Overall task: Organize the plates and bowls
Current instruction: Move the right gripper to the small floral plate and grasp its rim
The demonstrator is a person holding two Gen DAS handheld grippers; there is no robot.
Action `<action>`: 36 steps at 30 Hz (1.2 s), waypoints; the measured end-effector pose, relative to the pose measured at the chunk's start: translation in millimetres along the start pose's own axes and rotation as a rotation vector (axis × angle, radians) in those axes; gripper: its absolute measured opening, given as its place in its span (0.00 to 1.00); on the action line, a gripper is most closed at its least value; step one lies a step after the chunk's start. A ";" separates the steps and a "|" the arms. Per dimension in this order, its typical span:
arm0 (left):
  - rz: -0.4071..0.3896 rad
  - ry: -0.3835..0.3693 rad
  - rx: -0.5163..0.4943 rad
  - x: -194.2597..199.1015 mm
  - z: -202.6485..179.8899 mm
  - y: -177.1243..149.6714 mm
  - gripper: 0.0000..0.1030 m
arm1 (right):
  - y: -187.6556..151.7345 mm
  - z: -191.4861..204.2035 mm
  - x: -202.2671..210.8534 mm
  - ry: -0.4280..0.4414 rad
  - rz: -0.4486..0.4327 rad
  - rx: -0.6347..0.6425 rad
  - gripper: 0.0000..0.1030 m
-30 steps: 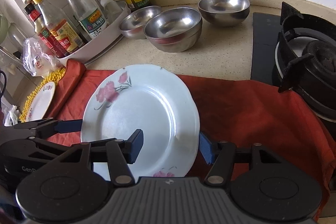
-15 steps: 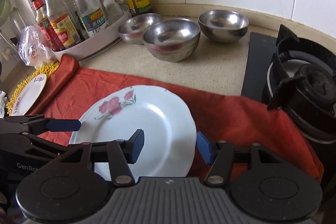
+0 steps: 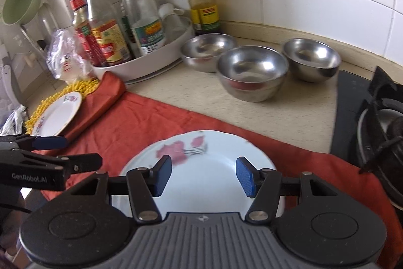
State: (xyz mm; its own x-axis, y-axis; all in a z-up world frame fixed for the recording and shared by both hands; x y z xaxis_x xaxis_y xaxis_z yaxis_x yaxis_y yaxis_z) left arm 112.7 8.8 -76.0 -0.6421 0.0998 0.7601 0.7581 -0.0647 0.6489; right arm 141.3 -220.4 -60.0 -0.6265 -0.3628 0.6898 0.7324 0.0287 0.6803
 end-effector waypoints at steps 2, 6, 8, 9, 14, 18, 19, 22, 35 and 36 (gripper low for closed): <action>0.005 0.034 0.024 5.8 17.2 -2.3 0.99 | -0.6 9.4 -4.9 0.019 0.015 -0.003 0.53; 0.007 0.111 0.053 17.8 52.6 -5.5 1.00 | 0.9 41.2 -18.6 0.061 0.045 0.033 0.53; 0.004 0.150 0.075 23.4 71.1 -6.1 1.00 | 4.7 61.8 -24.8 0.095 0.050 0.054 0.53; 0.003 0.170 0.087 25.8 80.6 -6.5 1.00 | 7.5 73.3 -27.5 0.110 0.047 0.070 0.53; 0.014 0.245 0.156 31.3 129.5 -7.7 1.00 | 23.2 130.2 -46.4 0.173 0.043 0.148 0.53; 0.016 0.279 0.180 29.9 162.8 -6.5 1.00 | 31.5 167.6 -66.2 0.212 0.059 0.189 0.53; 0.018 0.278 0.184 27.9 170.4 -5.7 1.00 | 33.2 175.7 -71.8 0.216 0.063 0.195 0.53; 0.025 0.254 0.199 21.3 191.9 -5.3 1.00 | 37.0 194.3 -89.5 0.226 0.091 0.191 0.53; 0.107 0.121 0.193 -24.4 237.4 7.8 0.99 | 40.0 233.1 -154.0 0.244 0.198 0.084 0.53; 0.114 0.109 0.189 -27.9 238.1 8.5 0.99 | 39.4 234.8 -157.1 0.250 0.206 0.079 0.53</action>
State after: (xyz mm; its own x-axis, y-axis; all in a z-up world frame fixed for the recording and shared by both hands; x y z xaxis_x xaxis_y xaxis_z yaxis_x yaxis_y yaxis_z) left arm 164.2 241.9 -99.8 -0.5517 -0.0063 0.8340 0.8278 0.1182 0.5485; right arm 206.0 56.5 -83.4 -0.3753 -0.5587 0.7396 0.8080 0.1938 0.5564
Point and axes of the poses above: each gripper's, at about its wrist camera, not at the fingertips, and x roughly against the way its jaws point, z to its left, y to its top, the point moved 1 cm from there along -x, roughly the way its jaws point, and after that the axes turned 6 degrees about -x, right-handed, at the moved point
